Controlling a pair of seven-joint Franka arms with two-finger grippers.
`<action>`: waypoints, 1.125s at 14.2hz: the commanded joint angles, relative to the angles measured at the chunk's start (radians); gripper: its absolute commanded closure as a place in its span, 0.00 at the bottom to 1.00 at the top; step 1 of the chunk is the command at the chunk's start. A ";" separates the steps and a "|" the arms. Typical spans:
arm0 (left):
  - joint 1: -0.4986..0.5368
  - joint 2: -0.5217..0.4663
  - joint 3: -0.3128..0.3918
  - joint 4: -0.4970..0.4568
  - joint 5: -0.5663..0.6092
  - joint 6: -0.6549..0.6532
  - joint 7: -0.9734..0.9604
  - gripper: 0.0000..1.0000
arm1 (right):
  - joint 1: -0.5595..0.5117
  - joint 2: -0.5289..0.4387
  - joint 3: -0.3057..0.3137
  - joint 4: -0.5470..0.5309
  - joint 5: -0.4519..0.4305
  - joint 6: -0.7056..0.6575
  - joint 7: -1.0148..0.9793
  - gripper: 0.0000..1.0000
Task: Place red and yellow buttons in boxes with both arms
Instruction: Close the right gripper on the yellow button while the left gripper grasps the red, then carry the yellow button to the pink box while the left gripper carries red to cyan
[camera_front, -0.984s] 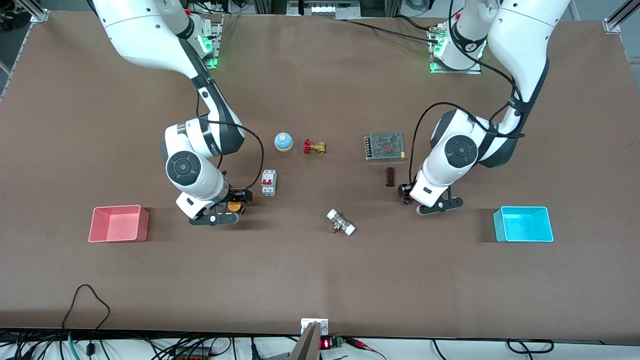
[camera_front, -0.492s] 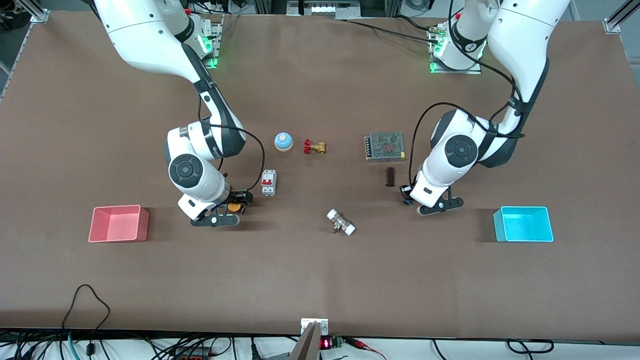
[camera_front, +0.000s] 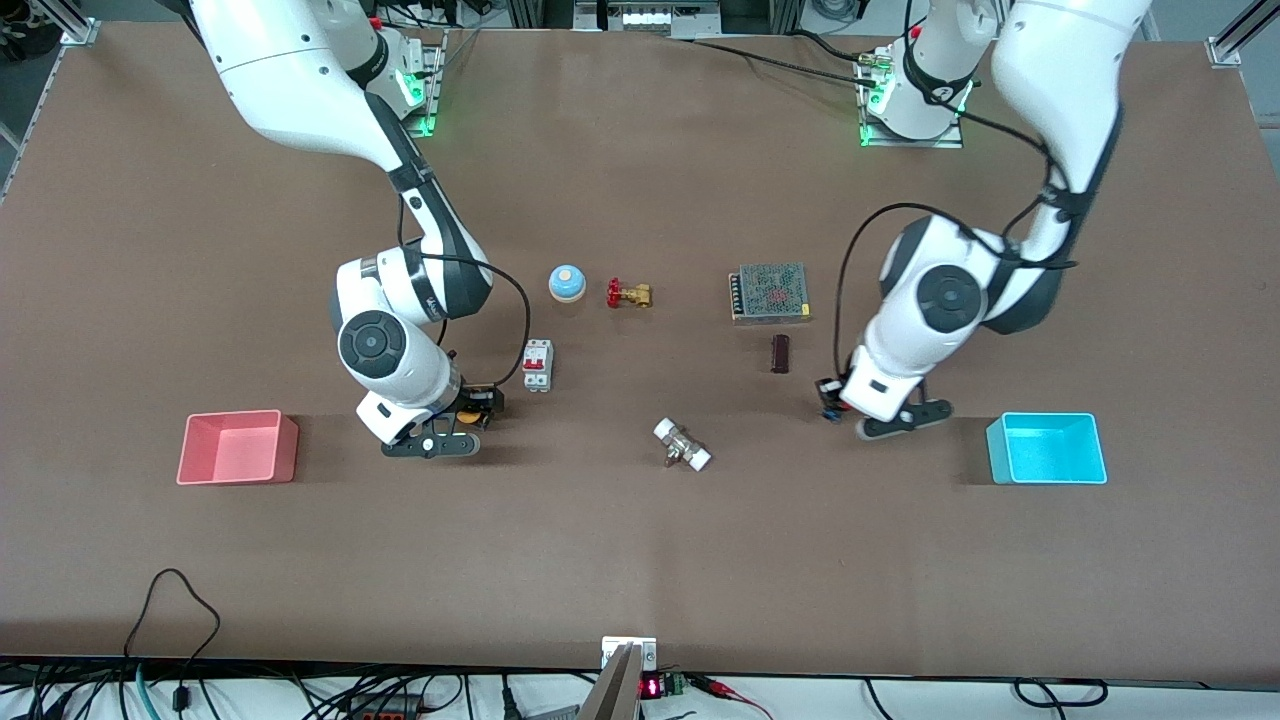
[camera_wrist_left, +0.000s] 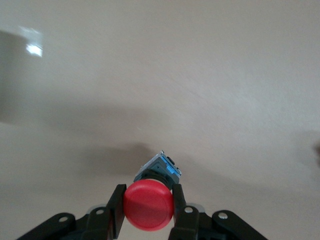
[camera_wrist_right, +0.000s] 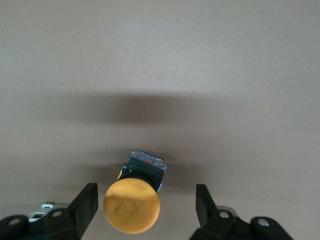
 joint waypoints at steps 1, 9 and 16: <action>0.064 -0.029 -0.003 0.069 0.019 -0.108 0.081 0.74 | -0.002 0.015 0.002 0.025 0.014 0.004 0.005 0.59; 0.259 -0.020 -0.003 0.110 0.018 -0.112 0.411 0.74 | -0.015 0.000 -0.018 0.152 0.004 -0.152 -0.016 0.75; 0.391 0.043 -0.002 0.145 0.019 -0.093 0.658 0.74 | -0.163 -0.037 -0.165 0.221 -0.003 -0.312 -0.269 0.75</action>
